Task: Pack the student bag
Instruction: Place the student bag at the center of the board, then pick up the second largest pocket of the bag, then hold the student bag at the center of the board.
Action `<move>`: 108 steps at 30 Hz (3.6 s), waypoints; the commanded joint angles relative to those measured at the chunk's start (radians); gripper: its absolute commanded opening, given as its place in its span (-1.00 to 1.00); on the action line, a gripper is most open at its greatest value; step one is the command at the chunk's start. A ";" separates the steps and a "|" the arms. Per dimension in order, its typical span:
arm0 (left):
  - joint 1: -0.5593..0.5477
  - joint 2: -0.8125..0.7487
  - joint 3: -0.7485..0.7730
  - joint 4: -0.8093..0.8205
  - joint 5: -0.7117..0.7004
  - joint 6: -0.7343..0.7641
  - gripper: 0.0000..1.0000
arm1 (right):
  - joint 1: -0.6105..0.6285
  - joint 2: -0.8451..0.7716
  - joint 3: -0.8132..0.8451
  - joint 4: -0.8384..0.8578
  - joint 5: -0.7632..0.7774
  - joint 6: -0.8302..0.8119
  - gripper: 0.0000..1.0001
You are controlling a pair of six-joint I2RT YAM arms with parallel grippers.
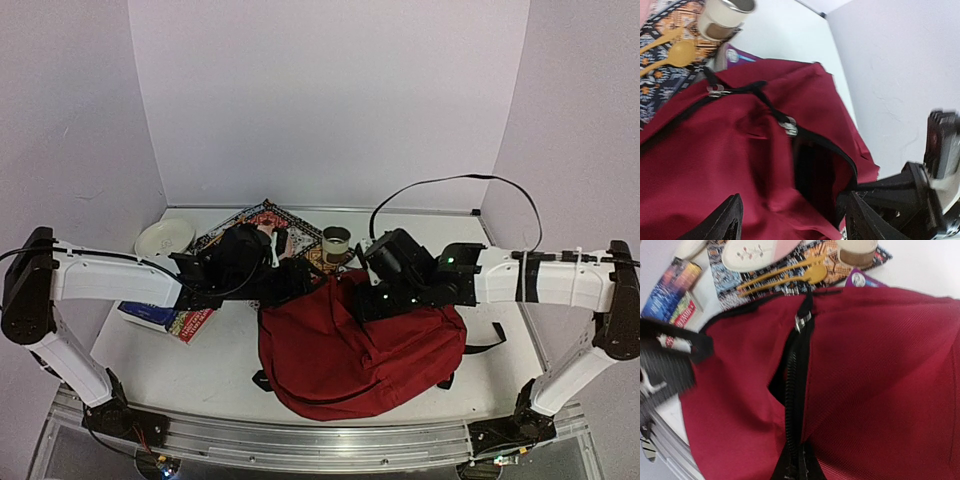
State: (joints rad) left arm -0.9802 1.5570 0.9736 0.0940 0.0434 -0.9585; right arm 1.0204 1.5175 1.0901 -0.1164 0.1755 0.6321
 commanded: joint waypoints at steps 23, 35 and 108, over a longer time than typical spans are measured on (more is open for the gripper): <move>0.132 0.058 0.113 -0.214 -0.033 0.256 0.43 | 0.013 0.000 0.147 -0.167 -0.014 -0.114 -0.08; 0.171 0.156 0.245 -0.324 -0.050 0.466 0.41 | -0.062 0.196 0.441 -0.303 0.074 -0.215 -0.13; 0.181 0.515 0.619 -0.440 0.265 0.598 0.33 | -0.112 0.226 0.274 0.056 -0.143 -0.228 -1.00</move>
State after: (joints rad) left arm -0.8013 2.0485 1.5374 -0.3103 0.2676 -0.3929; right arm 0.8994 1.8003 1.3728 -0.0818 0.0410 0.4011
